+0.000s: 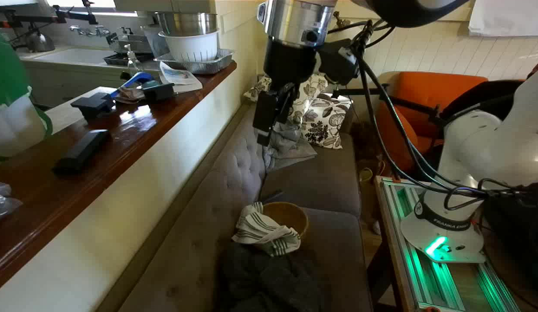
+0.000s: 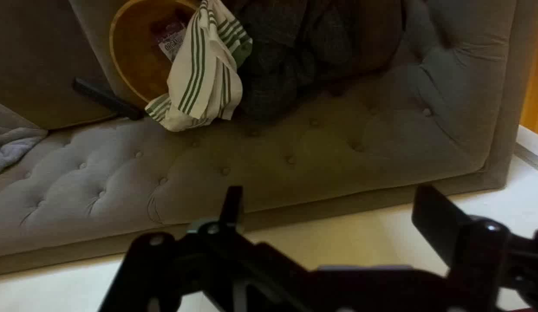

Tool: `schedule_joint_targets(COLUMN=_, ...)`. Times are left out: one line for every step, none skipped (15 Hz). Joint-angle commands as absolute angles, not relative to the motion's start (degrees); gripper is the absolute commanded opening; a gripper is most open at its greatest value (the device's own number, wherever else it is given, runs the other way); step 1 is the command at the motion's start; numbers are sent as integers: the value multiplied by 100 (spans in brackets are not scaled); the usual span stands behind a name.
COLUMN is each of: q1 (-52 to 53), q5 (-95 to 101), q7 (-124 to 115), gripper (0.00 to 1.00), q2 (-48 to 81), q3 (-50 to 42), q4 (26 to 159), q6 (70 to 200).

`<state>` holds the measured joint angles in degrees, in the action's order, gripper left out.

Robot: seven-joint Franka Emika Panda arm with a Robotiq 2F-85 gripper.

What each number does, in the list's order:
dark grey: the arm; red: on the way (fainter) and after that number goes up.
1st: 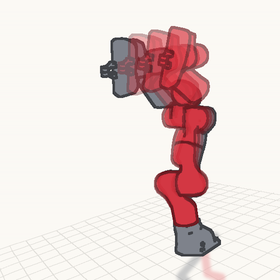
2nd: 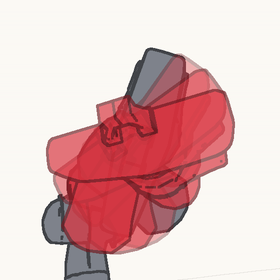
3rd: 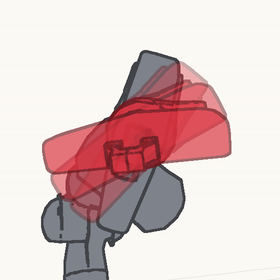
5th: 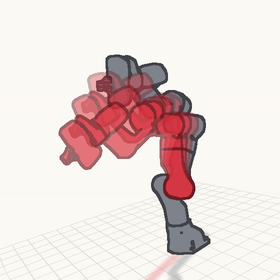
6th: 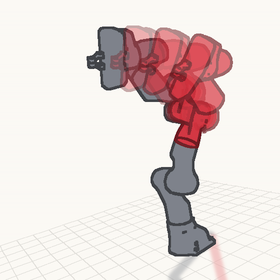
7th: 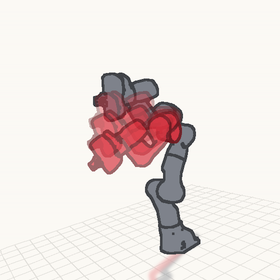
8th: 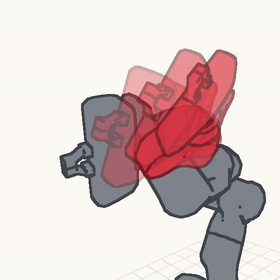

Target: Put the book on the seat of the chair

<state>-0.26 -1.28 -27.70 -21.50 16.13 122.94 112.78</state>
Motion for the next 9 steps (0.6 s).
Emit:
schedule_joint_targets(q1=123, q5=-68, q7=-2816, gripper=100, q2=-2130, q3=1488, q4=12277, q6=11266)
schedule_joint_targets(q1=123, q5=-68, q7=-2816, gripper=100, q2=-2130, q3=1488, q4=12277, q6=11266)
schedule_joint_targets(q1=123, q5=-68, q7=-2816, gripper=100, q2=-2130, q3=1488, q4=12277, q6=11266)
schedule_joint_targets(q1=123, q5=-68, q7=-2816, gripper=100, q2=-2130, q3=1488, q4=12277, q6=11266)
schedule_joint_targets(q1=123, q5=-68, q7=-2816, gripper=100, q2=-2130, q3=1488, q4=12277, q6=11266)
schedule_joint_targets(q1=123, q5=-68, q7=-2816, gripper=100, q2=-2130, q3=1488, q4=12277, q6=11266)
schedule_joint_targets(q1=22, q5=69, q7=-3141, gripper=100, q2=-2155, q3=1535, q4=12318, q6=11573)
schedule_joint_targets(q1=-66, q5=12, q7=-3433, gripper=100, q2=-2120, q3=1486, q4=12281, q6=11817)
schedule_joint_targets(q1=-128, q5=14, q7=-3568, gripper=100, q2=-2078, q3=1432, q4=12224, q6=11954)
